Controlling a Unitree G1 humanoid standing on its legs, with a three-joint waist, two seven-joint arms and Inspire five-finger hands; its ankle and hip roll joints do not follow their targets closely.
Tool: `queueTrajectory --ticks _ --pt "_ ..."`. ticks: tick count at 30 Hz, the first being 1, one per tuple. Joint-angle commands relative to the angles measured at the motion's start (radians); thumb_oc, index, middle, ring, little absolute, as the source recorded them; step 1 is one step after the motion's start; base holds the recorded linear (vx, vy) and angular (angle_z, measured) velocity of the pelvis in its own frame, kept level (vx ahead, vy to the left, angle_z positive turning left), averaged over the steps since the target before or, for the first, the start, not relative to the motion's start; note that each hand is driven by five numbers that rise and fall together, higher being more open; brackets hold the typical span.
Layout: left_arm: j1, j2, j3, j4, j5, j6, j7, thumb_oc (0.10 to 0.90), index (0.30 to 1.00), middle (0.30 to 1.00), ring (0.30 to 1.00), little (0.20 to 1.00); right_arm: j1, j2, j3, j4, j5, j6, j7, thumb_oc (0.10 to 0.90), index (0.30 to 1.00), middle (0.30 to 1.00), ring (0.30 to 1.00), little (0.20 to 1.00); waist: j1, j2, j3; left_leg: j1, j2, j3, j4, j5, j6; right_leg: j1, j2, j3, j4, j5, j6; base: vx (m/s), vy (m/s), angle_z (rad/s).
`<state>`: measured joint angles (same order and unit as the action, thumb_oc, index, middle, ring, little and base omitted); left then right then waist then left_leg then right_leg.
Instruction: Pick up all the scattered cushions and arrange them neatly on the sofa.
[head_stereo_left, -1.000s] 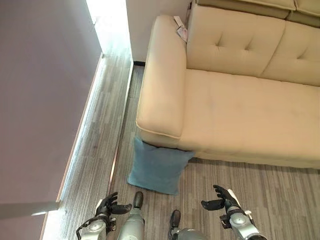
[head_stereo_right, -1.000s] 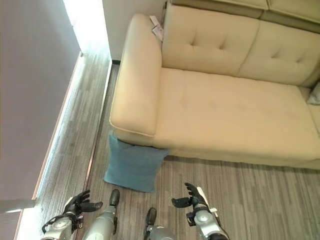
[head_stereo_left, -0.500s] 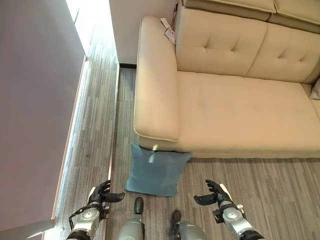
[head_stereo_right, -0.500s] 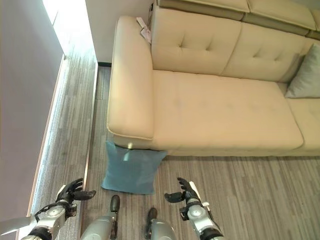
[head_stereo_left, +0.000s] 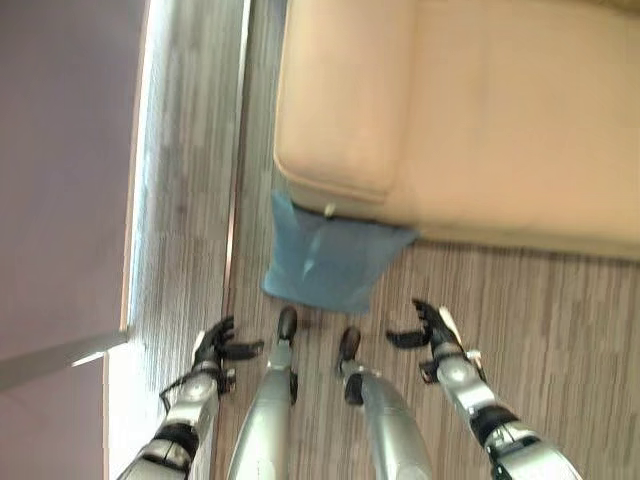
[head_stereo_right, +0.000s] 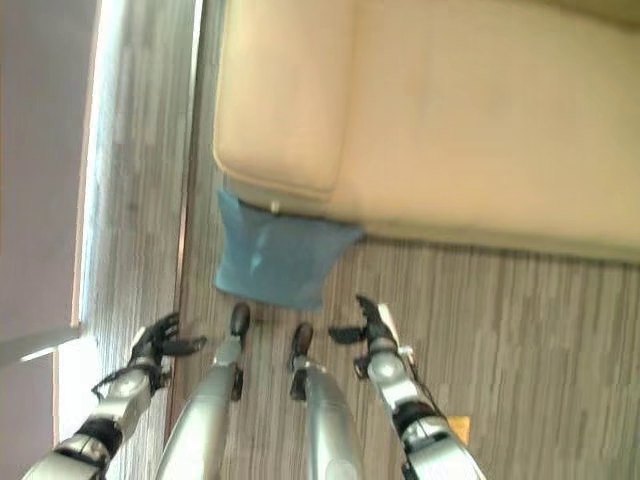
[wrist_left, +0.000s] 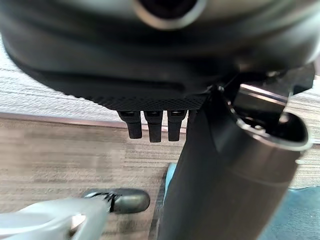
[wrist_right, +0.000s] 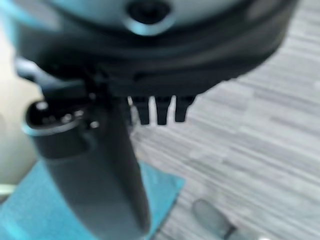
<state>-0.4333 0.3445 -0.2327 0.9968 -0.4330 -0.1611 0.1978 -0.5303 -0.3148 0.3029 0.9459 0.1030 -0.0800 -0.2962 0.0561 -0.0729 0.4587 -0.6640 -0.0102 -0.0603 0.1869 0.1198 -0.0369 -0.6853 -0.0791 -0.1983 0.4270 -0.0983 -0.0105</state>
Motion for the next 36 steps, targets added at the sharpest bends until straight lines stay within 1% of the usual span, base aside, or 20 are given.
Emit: queueTrajectory --ticks 1,2,4,6,7,8,9,10,12,13,14,15,16,17,18,21,30,31,32,36 --pt "-0.066 0.048 0.002 -0.056 -0.033 -0.089 0.114 0.800 0.900 0.900 0.900 0.900 0.008 -0.070 -0.020 -0.092 0.043 -0.060 -0.175 0.800 0.900 0.900 0.900 0.900 -0.046 0.020 -0.062 -0.117 -0.032 0.032 0.172 -0.187 0.008 -0.057 -0.039 -0.007 -0.099 0.033 0.088 -0.08 0.043 -0.03" --pt "-0.069 0.048 0.002 -0.055 -0.033 -0.089 0.115 0.800 0.900 0.900 0.900 0.900 0.006 -0.070 -0.021 -0.091 0.043 -0.060 -0.175 0.800 0.900 0.900 0.900 0.900 -0.046 0.020 -0.064 -0.123 -0.032 0.033 0.175 -0.188 0.008 -0.063 -0.039 -0.007 -0.095 0.032 0.088 -0.06 0.043 -0.04" --pt "-0.135 0.075 -0.003 -0.061 -0.020 -0.098 0.156 0.800 0.900 0.900 0.900 0.900 -0.057 -0.079 -0.037 -0.100 0.055 -0.074 -0.228 0.800 0.900 0.900 0.900 0.900 -0.061 0.030 -0.050 -0.217 -0.030 0.035 0.226 -0.196 0.011 -0.159 -0.044 0.006 -0.041 0.022 0.085 -0.05 0.058 -0.05" --pt "-0.262 0.111 -0.006 -0.032 -0.049 -0.110 0.207 0.800 0.900 0.900 0.900 0.900 -0.160 -0.089 -0.066 -0.098 0.110 -0.110 -0.303 0.800 0.900 0.900 0.900 0.900 -0.087 0.049 -0.035 -0.383 -0.032 0.041 0.323 -0.219 0.018 -0.326 -0.050 0.037 0.065 -0.004 0.078 -0.02 0.074 -0.03" --pt "-0.265 0.111 -0.006 -0.030 -0.049 -0.110 0.207 0.800 0.900 0.900 0.900 0.900 -0.161 -0.089 -0.066 -0.098 0.110 -0.110 -0.304 0.800 0.900 0.900 0.900 0.900 -0.086 0.049 -0.038 -0.390 -0.032 0.042 0.328 -0.221 0.018 -0.333 -0.051 0.038 0.070 -0.006 0.078 0.00 0.064 -0.03" --pt "-0.287 0.120 -0.013 -0.034 -0.043 -0.111 0.219 0.800 0.900 0.900 0.900 0.900 -0.174 -0.087 -0.078 -0.100 0.127 -0.119 -0.311 0.800 0.900 0.900 0.900 0.900 -0.090 0.053 -0.036 -0.425 -0.033 0.044 0.345 -0.226 0.021 -0.370 -0.053 0.045 0.095 -0.014 0.075 -0.01 0.056 -0.02" --pt "-0.316 0.126 -0.016 -0.036 -0.046 -0.109 0.226 0.800 0.900 0.900 0.900 0.900 -0.201 -0.086 -0.095 -0.107 0.161 -0.138 -0.325 0.800 0.900 0.900 0.900 0.900 -0.099 0.057 -0.035 -0.487 -0.034 0.049 0.386 -0.239 0.027 -0.428 -0.053 0.057 0.130 -0.020 0.073 -0.01 0.056 -0.04" --pt "-0.319 0.127 -0.016 -0.035 -0.046 -0.109 0.226 0.800 0.900 0.900 0.900 0.900 -0.203 -0.086 -0.095 -0.106 0.161 -0.138 -0.325 0.800 0.900 0.900 0.900 0.900 -0.099 0.056 -0.038 -0.493 -0.034 0.049 0.389 -0.240 0.028 -0.434 -0.053 0.058 0.133 -0.021 0.073 0.00 0.032 -0.06" --pt "-0.375 0.154 -0.027 -0.040 -0.062 -0.112 0.229 0.800 0.900 0.900 0.900 0.900 -0.250 -0.098 -0.089 -0.092 0.218 -0.157 -0.298 0.800 0.900 0.900 0.900 0.900 -0.105 0.057 -0.037 -0.565 -0.036 0.051 0.434 -0.253 0.034 -0.507 -0.054 0.071 0.173 -0.027 0.075 0.02 0.016 -0.06" --pt "-0.377 0.154 -0.027 -0.039 -0.063 -0.112 0.228 0.800 0.900 0.900 0.900 0.900 -0.253 -0.099 -0.089 -0.090 0.220 -0.158 -0.296 0.800 0.900 0.900 0.900 0.900 -0.105 0.057 -0.039 -0.570 -0.036 0.052 0.438 -0.254 0.034 -0.513 -0.054 0.071 0.177 -0.028 0.075 0.02 0.017 -0.05" --pt "-0.394 0.160 -0.032 -0.041 -0.071 -0.111 0.219 0.800 0.900 0.900 0.900 0.900 -0.270 -0.104 -0.086 -0.082 0.254 -0.166 -0.272 0.800 0.900 0.900 0.900 0.900 -0.108 0.058 -0.040 -0.592 -0.037 0.055 0.452 -0.257 0.035 -0.532 -0.056 0.076 0.187 -0.030 0.076 0.00 0.000 0.00" --pt "-0.426 0.178 -0.047 -0.043 -0.074 -0.107 0.207 0.800 0.900 0.900 0.900 0.900 -0.291 -0.110 -0.086 -0.071 0.330 -0.181 -0.217 0.800 0.900 0.900 0.900 0.900 -0.110 0.060 -0.038 -0.623 -0.039 0.054 0.470 -0.261 0.038 -0.570 -0.056 0.083 0.208 -0.031 0.078 0.00 0.000 0.00" --pt "-0.426 0.178 -0.047 -0.043 -0.074 -0.107 0.207 0.800 0.900 0.900 0.900 0.900 -0.291 -0.110 -0.086 -0.071 0.330 -0.181 -0.217 0.800 0.900 0.900 0.900 0.900 -0.110 0.060 -0.038 -0.623 -0.039 0.054 0.470 -0.261 0.038 -0.570 -0.056 0.083 0.208 -0.031 0.078 0.00 0.000 0.00" --pt "-0.441 0.182 -0.054 -0.044 -0.075 -0.105 0.198 0.800 0.900 0.900 0.900 0.900 -0.304 -0.120 -0.080 -0.062 0.360 -0.186 -0.192 0.800 0.900 0.900 0.900 0.900 -0.110 0.061 -0.040 -0.646 -0.041 0.059 0.487 -0.263 0.036 -0.591 -0.060 0.086 0.225 -0.034 0.079 0.03 -0.018 0.03" --pt "-0.465 0.202 -0.070 -0.046 -0.073 -0.101 0.179 0.800 0.900 0.900 0.900 0.900 -0.326 -0.130 -0.070 -0.047 0.414 -0.189 -0.142 0.800 0.900 0.900 0.900 0.900 -0.110 0.062 -0.044 -0.673 -0.043 0.057 0.501 -0.264 0.037 -0.618 -0.063 0.085 0.244 -0.038 0.078 0.03 -0.018 0.04" --pt "-0.507 0.226 -0.094 -0.050 -0.075 -0.097 0.161 0.800 0.900 0.900 0.900 0.900 -0.371 -0.152 -0.045 -0.035 0.468 -0.194 -0.099 0.800 0.900 0.900 0.900 0.900 -0.108 0.060 -0.052 -0.721 -0.046 0.056 0.525 -0.265 0.036 -0.662 -0.065 0.088 0.264 -0.039 0.080 0.04 -0.008 0.06" --pt "-0.625 0.237 -0.150 -0.048 -0.067 -0.096 0.163 0.800 0.900 0.900 0.900 0.900 -0.508 -0.173 0.027 0.001 0.492 -0.193 -0.072 0.800 0.900 0.900 0.900 0.900 -0.093 0.064 -0.057 -0.805 -0.049 0.048 0.548 -0.258 0.033 -0.737 -0.074 0.082 0.291 -0.043 0.089 0.01 -0.007 0.01" --pt "-0.640 0.236 -0.160 -0.053 -0.067 -0.097 0.163 0.800 0.900 0.900 0.900 0.900 -0.532 -0.177 0.047 0.003 0.488 -0.189 -0.067 0.800 0.900 0.900 0.900 0.900 -0.090 0.065 -0.056 -0.811 -0.050 0.045 0.548 -0.257 0.033 -0.743 -0.074 0.082 0.294 -0.043 0.090 0.02 -0.005 0.07" --pt "-0.691 0.230 -0.186 -0.051 -0.064 -0.101 0.160 0.800 0.900 0.900 0.900 0.900 -0.616 -0.171 0.123 0.002 0.467 -0.177 -0.049 0.800 0.900 0.900 0.900 0.900 -0.080 0.065 -0.056 -0.830 -0.049 0.042 0.552 -0.252 0.032 -0.758 -0.076 0.079 0.297 -0.041 0.092 0.03 -0.001 0.08" --pt "-0.747 0.220 -0.217 -0.053 -0.071 -0.108 0.157 0.800 0.900 0.900 0.900 0.900 -0.705 -0.144 0.229 -0.025 0.409 -0.164 -0.033 0.800 0.900 0.900 0.900 0.900 -0.072 0.064 -0.054 -0.844 -0.048 0.035 0.558 -0.245 0.028 -0.771 -0.073 0.075 0.304 -0.039 0.091 0.01 0.000 0.02"
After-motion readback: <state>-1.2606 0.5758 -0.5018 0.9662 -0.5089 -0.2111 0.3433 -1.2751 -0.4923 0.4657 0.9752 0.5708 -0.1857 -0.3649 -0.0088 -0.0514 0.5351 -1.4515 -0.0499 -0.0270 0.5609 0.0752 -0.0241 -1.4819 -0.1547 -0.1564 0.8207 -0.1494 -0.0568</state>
